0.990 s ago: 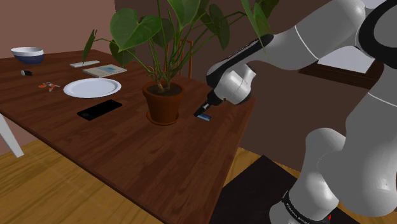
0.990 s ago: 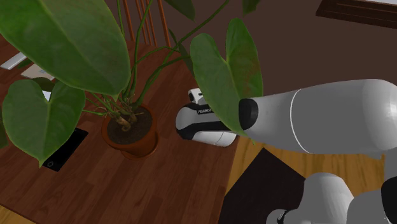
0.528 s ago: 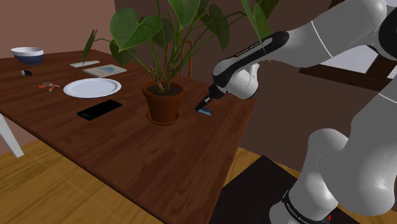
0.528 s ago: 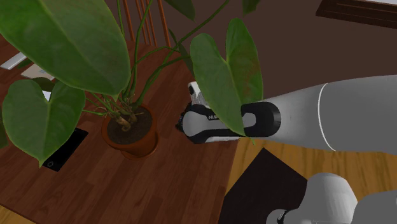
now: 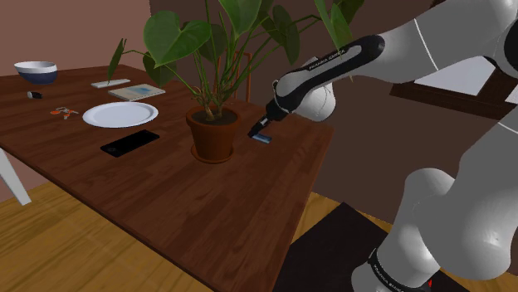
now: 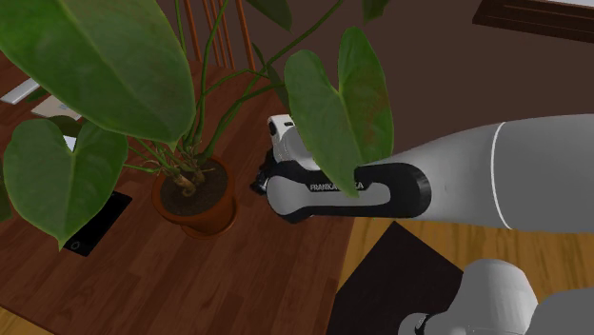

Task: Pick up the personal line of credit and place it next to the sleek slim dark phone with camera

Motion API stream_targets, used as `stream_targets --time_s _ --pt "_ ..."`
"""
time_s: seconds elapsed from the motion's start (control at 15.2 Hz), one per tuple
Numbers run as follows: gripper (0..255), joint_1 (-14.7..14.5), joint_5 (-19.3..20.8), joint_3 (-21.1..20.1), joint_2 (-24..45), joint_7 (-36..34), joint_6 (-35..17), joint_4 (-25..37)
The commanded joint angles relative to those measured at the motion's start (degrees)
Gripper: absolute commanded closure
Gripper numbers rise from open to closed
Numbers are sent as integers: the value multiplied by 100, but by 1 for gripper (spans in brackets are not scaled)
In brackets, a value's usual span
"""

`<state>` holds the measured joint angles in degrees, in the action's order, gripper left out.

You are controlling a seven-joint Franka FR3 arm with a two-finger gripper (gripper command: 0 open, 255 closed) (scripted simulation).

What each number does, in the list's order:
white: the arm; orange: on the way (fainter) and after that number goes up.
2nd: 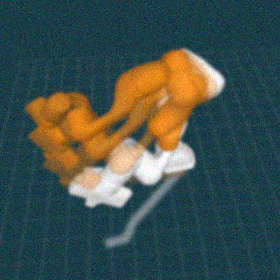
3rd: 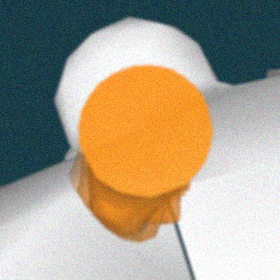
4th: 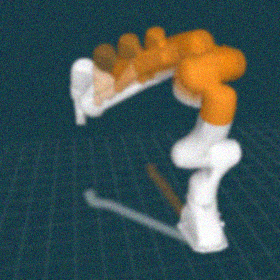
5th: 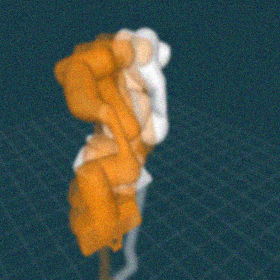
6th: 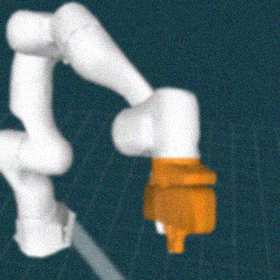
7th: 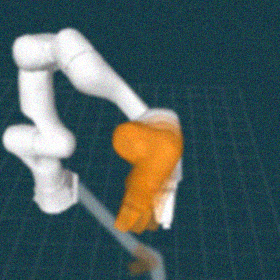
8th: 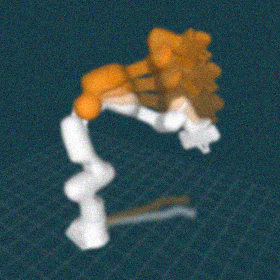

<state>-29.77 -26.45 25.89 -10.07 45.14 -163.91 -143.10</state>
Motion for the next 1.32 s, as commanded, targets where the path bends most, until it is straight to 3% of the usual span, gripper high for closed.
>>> stream_targets --time_s 0.0,0.53,1.25 --pt "255 -105 -30 -142 244 -232 -54 206" --pt "255 -480 272 -609 1317 -1451 -100 1304" --pt "255 -1146 843 -647 2986 -3028 397 3465"
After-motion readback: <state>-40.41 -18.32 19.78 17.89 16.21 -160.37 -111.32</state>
